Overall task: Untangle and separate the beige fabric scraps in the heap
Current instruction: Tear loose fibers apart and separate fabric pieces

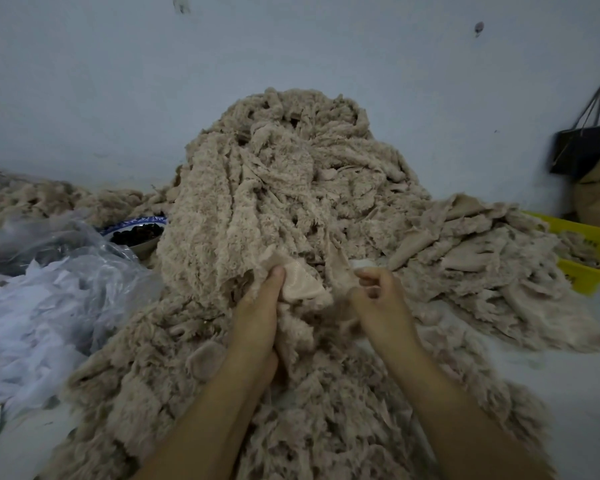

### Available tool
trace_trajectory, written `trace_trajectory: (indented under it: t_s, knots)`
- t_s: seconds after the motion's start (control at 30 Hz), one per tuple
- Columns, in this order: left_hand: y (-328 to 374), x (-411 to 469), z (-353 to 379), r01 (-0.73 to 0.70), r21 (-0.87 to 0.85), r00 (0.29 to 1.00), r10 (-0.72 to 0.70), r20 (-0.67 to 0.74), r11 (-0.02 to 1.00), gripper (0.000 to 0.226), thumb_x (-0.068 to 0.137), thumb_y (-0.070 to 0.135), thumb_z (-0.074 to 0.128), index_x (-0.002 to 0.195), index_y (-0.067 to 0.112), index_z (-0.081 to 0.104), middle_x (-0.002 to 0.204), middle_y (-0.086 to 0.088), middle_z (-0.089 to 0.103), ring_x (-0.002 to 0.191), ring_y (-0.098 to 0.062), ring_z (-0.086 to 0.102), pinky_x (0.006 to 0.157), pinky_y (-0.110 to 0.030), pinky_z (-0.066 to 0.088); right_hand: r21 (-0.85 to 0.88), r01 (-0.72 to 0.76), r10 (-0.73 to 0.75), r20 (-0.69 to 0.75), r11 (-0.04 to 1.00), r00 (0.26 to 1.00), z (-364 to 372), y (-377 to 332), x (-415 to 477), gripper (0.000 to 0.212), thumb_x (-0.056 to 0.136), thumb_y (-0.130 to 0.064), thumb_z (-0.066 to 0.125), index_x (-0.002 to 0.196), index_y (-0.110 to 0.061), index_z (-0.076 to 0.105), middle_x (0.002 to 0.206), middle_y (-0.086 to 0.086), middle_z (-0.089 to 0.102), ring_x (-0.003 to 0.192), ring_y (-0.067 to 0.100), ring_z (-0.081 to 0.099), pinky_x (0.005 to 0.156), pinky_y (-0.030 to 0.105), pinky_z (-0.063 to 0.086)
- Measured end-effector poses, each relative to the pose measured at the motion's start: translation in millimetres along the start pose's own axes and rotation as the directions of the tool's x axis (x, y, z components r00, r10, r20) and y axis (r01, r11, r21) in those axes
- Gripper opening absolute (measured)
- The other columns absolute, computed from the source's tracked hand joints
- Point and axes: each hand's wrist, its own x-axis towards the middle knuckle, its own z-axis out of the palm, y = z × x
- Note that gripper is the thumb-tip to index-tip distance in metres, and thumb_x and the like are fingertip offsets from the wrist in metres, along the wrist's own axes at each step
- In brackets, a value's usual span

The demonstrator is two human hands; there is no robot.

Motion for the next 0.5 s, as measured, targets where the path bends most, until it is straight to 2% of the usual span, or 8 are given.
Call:
trace_trajectory:
  t_s: [0.07, 0.13, 0.2, 0.23, 0.3, 0.37, 0.43, 0.5]
  knots:
    - [-1, 2, 0, 0.057, -0.061, 0.998, -0.056, 0.028, 0.996, 0.023, 0.097, 0.030, 0.060, 0.113, 0.019, 0.072, 0.106, -0.008, 0.077, 0.095, -0.023, 0.075, 0.065, -0.031, 0.061, 0.030, 0.148, -0.149, 0.029, 0.988, 0.988, 5, -7, -8, 0.018, 0.096, -0.039, 0.052, 0.113, -0.043, 0.049, 0.119, -0.019, 0.039, 0.104, -0.003, 0.048, 0.070, 0.007, 0.042]
    - [-1, 6, -4, 0.119, -0.098, 0.991, -0.112, 0.074, 0.988, 0.030, 0.098, 0.030, 0.057, 0.121, 0.013, 0.068, 0.113, -0.012, 0.075, 0.101, -0.026, 0.073, 0.071, -0.034, 0.061, 0.054, 0.262, -0.265, 0.082, 0.964, 0.961, 4, -13, -13, 0.021, 0.090, -0.060, 0.049, 0.110, -0.055, 0.046, 0.116, -0.032, 0.036, 0.100, -0.008, 0.050, 0.073, 0.007, 0.046]
    - [-2, 7, -6, 0.161, -0.107, 0.979, -0.145, 0.141, 0.981, 0.038, 0.099, 0.031, 0.054, 0.125, 0.006, 0.065, 0.119, -0.019, 0.071, 0.108, -0.031, 0.070, 0.081, -0.039, 0.060, -0.037, 0.299, -0.275, 0.292, 0.954, 0.916, 10, -17, -21, 0.040, 0.081, -0.074, 0.049, 0.118, -0.059, 0.045, 0.115, -0.036, 0.036, 0.099, -0.011, 0.050, 0.076, 0.011, 0.047]
    - [-2, 6, -6, 0.176, -0.111, 0.972, -0.156, 0.173, 0.978, 0.041, 0.100, 0.032, 0.052, 0.126, 0.003, 0.064, 0.122, -0.021, 0.069, 0.112, -0.032, 0.068, 0.087, -0.041, 0.058, -0.120, 0.340, -0.269, 0.395, 0.933, 0.878, 16, -15, -24, 0.051, 0.081, -0.072, 0.052, 0.128, -0.057, 0.040, 0.118, -0.035, 0.036, 0.103, -0.011, 0.048, 0.082, 0.013, 0.045]
    - [-2, 4, -5, 0.167, -0.102, 0.956, -0.136, 0.260, 0.981, 0.044, 0.100, 0.037, 0.048, 0.120, 0.002, 0.067, 0.123, -0.018, 0.068, 0.110, -0.027, 0.069, 0.091, -0.038, 0.056, -0.220, 0.417, -0.287, 0.451, 0.882, 0.845, 23, -9, -22, 0.055, 0.090, -0.047, 0.062, 0.139, -0.042, 0.038, 0.128, -0.022, 0.040, 0.114, 0.000, 0.048, 0.090, 0.020, 0.044]
    - [-1, 1, -1, 0.101, -0.004, 0.940, -0.094, 0.329, 0.995, 0.044, 0.097, 0.044, 0.048, 0.111, 0.010, 0.072, 0.114, -0.013, 0.071, 0.098, -0.022, 0.072, 0.082, -0.034, 0.058, -0.196, 0.409, -0.322, 0.362, 0.891, 0.875, 19, -4, -18, 0.042, 0.091, -0.017, 0.063, 0.129, -0.031, 0.052, 0.121, -0.010, 0.055, 0.109, 0.010, 0.056, 0.088, 0.026, 0.049]
    - [0, 0, 3, 0.052, 0.158, 0.937, -0.103, 0.334, 0.986, 0.041, 0.092, 0.047, 0.056, 0.113, 0.017, 0.072, 0.114, -0.010, 0.073, 0.101, -0.022, 0.072, 0.080, -0.036, 0.060, -0.135, 0.323, -0.276, 0.284, 0.937, 0.919, 13, -1, -14, 0.030, 0.093, -0.008, 0.061, 0.111, -0.032, 0.056, 0.098, -0.014, 0.063, 0.091, 0.003, 0.061, 0.076, 0.017, 0.049]
    - [6, 2, 4, 0.028, 0.311, 0.954, -0.118, 0.277, 0.950, 0.024, 0.098, 0.036, 0.054, 0.112, 0.025, 0.069, 0.109, -0.003, 0.075, 0.095, -0.022, 0.073, 0.071, -0.038, 0.060, -0.073, 0.195, -0.172, 0.250, 0.978, 0.953, 9, 1, -9, 0.033, 0.094, 0.001, 0.055, 0.109, -0.029, 0.056, 0.086, -0.018, 0.060, 0.077, -0.008, 0.059, 0.065, 0.006, 0.045]
